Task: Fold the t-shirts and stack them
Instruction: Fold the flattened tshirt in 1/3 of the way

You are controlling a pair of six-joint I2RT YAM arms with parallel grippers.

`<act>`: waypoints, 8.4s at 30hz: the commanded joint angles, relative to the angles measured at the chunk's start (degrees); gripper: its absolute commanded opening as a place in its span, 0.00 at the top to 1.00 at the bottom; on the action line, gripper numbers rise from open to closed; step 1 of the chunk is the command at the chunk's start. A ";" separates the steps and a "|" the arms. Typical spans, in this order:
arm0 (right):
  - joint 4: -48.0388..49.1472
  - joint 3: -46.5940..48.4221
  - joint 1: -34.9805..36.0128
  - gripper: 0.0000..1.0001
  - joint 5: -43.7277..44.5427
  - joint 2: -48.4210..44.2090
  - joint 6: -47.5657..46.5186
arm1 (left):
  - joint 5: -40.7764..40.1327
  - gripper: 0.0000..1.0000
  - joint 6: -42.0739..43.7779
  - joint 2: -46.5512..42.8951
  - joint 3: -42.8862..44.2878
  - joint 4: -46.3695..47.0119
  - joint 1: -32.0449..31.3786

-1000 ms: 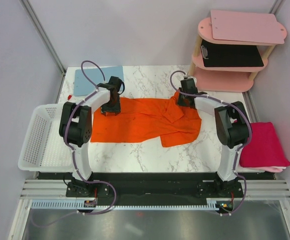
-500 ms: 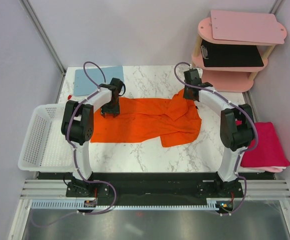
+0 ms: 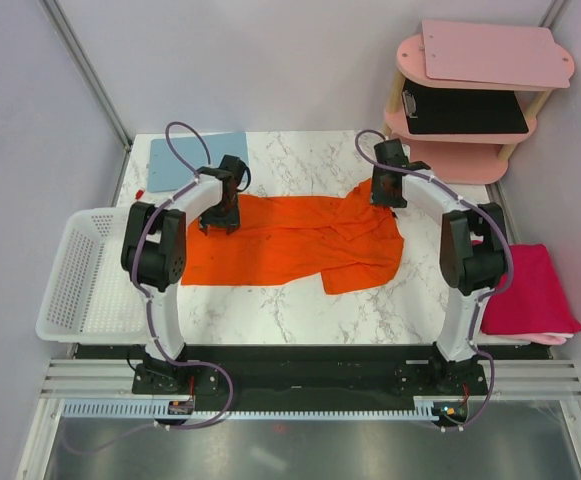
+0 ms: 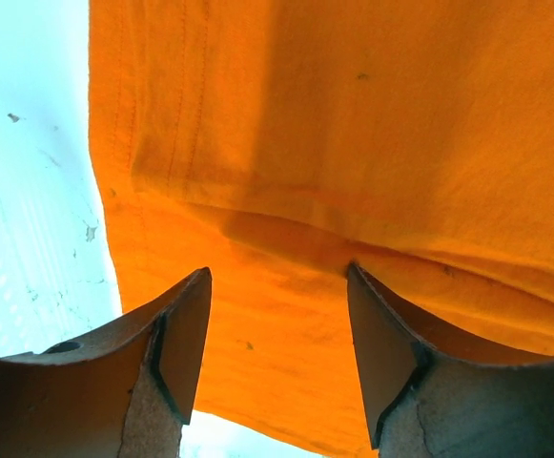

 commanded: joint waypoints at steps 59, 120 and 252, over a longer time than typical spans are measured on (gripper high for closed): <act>-24.77 -34.20 42.58 1.00 6.62 -31.69 17.84 | 16.82 0.16 -10.67 -8.91 -21.90 9.36 1.95; -8.60 -63.57 22.81 1.00 -4.02 -74.66 41.93 | 16.82 0.12 -9.09 -28.77 -31.74 4.88 11.09; -6.68 -0.71 1.44 1.00 1.96 0.22 -5.09 | 8.82 0.98 -5.22 -18.31 -15.74 -1.37 -2.54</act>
